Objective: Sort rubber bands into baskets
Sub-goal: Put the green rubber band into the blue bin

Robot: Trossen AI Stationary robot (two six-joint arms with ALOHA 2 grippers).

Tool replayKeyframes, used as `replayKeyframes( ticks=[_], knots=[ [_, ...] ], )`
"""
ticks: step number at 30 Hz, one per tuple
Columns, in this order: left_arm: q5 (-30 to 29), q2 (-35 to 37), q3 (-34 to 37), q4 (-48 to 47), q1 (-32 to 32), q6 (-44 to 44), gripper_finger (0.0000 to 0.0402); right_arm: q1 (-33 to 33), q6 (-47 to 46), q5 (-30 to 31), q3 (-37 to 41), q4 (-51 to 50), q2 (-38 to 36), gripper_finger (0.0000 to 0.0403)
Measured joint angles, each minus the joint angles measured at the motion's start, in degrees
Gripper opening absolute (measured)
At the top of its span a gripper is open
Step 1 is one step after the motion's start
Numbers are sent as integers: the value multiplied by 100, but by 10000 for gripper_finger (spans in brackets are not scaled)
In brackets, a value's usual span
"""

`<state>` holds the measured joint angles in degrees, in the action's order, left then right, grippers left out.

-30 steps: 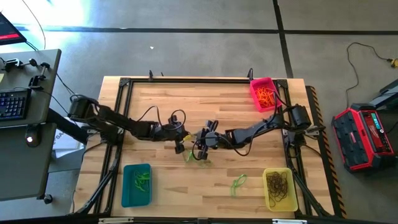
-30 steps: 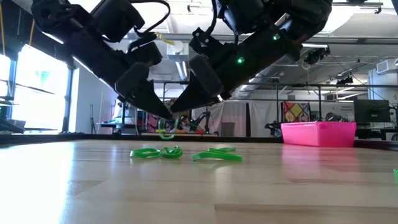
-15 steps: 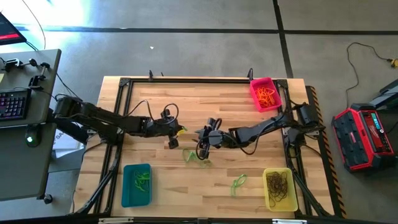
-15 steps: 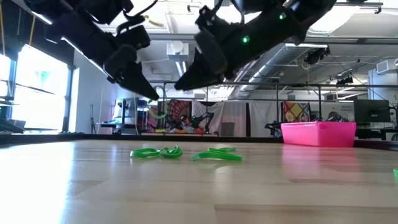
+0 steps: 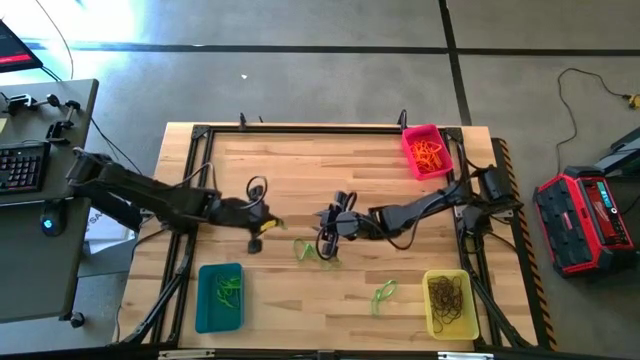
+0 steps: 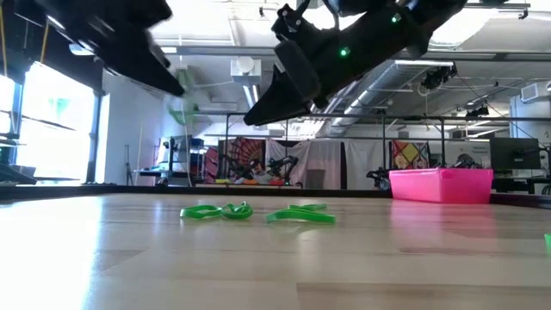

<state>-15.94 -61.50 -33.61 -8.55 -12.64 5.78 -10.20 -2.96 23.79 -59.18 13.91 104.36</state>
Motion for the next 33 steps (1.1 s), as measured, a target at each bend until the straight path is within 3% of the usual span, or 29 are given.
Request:
replayKeyframes(
  ticks=[5, 10, 22, 33],
  knots=[
    [571, 306, -2, -615, -830, 580, 0, 3, 0, 13, 0, -61, 0, 161],
    [1100, 357, -1, -1083, -1846, 1699, 0, 3, 2, 0, 0, -120, 2, 161],
    [719, 281, -129, -1701, -3863, 4685, 0, 39, -258, 0, 0, -384, 4, 161],
    [793, 6, -131, -2220, -4339, 6542, 13, 507, -739, -22, 0, -1342, 7, 161]
  ],
)
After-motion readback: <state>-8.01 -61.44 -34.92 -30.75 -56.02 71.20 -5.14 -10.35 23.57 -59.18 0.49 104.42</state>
